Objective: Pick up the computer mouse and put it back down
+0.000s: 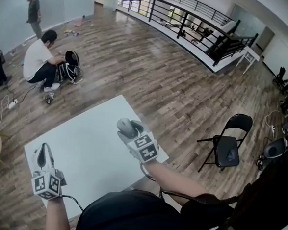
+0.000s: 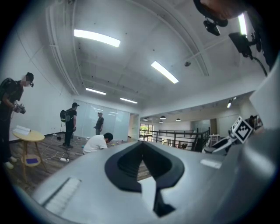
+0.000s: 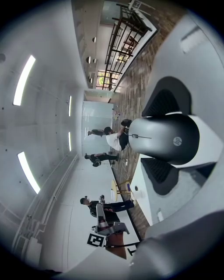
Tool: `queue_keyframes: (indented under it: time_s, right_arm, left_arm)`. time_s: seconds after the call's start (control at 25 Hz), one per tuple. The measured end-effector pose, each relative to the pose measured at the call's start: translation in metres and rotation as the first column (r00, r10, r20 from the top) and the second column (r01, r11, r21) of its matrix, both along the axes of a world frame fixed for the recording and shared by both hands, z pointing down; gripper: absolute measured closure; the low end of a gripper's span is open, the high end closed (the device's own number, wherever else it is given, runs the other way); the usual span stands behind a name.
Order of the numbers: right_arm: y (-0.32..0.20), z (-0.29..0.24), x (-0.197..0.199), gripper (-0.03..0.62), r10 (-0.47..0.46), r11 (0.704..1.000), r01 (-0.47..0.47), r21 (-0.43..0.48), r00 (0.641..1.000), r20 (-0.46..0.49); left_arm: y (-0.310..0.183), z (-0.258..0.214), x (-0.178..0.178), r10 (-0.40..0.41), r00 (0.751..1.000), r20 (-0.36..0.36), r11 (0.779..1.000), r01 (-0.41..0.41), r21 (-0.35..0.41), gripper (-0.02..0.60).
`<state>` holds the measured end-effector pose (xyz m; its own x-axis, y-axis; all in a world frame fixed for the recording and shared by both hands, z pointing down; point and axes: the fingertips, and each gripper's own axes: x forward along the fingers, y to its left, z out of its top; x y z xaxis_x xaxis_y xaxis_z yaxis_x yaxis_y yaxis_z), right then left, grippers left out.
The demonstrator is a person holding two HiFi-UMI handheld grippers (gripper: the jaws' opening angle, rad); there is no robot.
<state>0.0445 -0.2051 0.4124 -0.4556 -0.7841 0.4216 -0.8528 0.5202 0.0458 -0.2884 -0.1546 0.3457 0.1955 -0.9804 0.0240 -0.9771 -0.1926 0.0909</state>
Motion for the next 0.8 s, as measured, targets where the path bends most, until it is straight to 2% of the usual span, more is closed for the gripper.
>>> queue_keyframes:
  time_s: [0.2,0.48,0.8]
  right_arm:
    - [0.001,0.014,0.003,0.299,0.017,1.000,-0.017,-0.014,1.000,-0.004]
    - [0.004,0.010,0.000,0.299,0.011,1.000,-0.011,0.020,1.000,-0.029]
    - [0.002,0.016,0.019,0.299,0.027,1.000,-0.027,0.002,0.999,-0.039]
  left_arm:
    - [-0.003,0.017,-0.004,0.005,1.000,-0.024,1.000,-0.005,0.000,0.574]
    - [0.001,0.021,-0.006,0.003,1.000,-0.008,1.000,-0.003,0.012,0.574]
    - [-0.002,0.022,0.012,0.014,1.000,0.001,1.000,-0.014,-0.005,0.574]
